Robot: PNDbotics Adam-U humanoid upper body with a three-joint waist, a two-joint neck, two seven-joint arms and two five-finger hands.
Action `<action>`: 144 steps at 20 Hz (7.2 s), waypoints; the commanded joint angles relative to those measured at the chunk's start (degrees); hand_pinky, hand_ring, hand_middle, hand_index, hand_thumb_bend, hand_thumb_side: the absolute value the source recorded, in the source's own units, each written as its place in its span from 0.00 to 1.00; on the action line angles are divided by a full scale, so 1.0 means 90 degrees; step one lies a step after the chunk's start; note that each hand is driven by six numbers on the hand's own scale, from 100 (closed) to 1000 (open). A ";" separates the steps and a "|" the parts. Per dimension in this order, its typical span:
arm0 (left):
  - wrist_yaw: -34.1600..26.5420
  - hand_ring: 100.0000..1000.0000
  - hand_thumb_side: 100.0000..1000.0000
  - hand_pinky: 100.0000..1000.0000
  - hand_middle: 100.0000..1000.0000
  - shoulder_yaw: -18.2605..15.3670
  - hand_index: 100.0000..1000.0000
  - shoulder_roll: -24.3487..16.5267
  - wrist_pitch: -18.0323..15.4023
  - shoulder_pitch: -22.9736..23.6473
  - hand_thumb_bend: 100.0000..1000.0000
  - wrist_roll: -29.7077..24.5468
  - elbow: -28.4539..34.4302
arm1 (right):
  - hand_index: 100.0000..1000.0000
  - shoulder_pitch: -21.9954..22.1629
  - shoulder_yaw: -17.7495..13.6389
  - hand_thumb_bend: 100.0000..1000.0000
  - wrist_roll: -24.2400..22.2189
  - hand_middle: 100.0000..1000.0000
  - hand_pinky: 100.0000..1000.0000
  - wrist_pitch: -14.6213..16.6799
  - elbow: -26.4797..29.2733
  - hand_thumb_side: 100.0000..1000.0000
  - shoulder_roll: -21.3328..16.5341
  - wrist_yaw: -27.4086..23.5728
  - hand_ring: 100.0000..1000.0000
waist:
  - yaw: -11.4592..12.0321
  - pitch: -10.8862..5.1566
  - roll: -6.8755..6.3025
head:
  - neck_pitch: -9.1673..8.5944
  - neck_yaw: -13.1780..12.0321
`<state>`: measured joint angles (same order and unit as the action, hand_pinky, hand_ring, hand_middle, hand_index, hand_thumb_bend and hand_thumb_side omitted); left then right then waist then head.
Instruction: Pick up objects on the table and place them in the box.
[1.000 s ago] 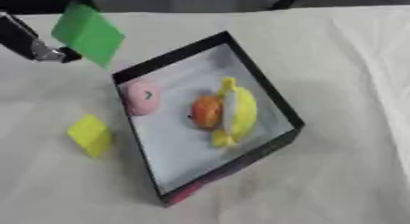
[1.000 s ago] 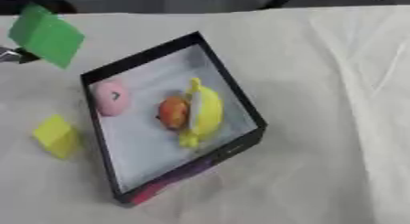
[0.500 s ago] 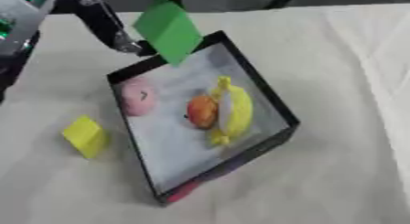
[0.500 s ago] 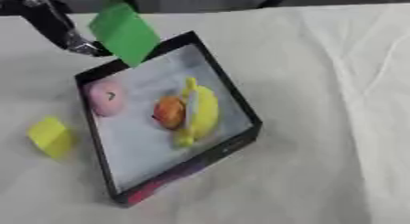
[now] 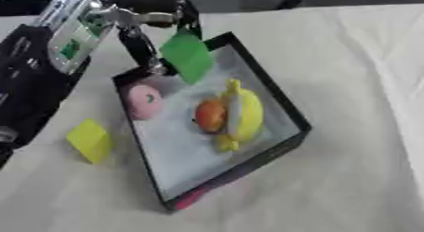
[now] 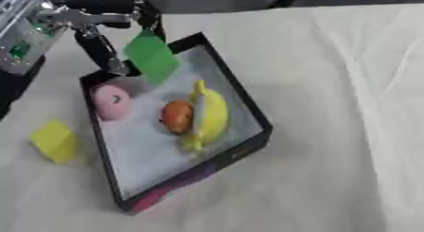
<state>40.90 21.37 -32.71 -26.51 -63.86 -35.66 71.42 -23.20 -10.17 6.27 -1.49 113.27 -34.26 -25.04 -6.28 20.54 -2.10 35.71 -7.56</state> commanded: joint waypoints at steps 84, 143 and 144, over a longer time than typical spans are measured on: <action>-0.2193 0.80 0.13 0.79 0.76 -0.1094 0.82 -0.3326 0.0590 0.3886 0.34 -0.0313 0.3156 | 0.78 0.0300 -0.0233 0.00 0.0260 0.65 0.89 -0.0018 0.0125 0.49 -0.0228 0.0220 0.69 | 0.0256 -0.0164 -0.0043 | 0.0011 0.0139; -0.2117 0.65 0.00 0.70 0.52 -0.0108 0.57 -0.0807 -0.0053 0.0111 0.17 -0.0983 0.1282 | 0.78 -0.0029 -0.0035 0.00 0.0055 0.65 0.89 -0.0204 0.0057 0.49 -0.0122 0.0109 0.69 | 0.0070 -0.0240 -0.0150 | -0.0060 -0.0151; -0.1950 0.65 0.00 0.70 0.53 -0.0048 0.58 -0.0693 -0.0137 0.0065 0.18 -0.0967 0.1108 | 0.78 -0.0042 -0.0032 0.00 0.0055 0.65 0.89 -0.0209 0.0058 0.49 -0.0115 0.0100 0.69 | 0.0053 -0.0237 -0.0154 | -0.0060 -0.0163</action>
<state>21.83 20.75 -39.12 -23.23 -61.84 -40.67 82.72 -22.77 -10.17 6.81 -3.37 113.21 -34.31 -23.82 -5.77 19.77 -3.00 35.66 -8.74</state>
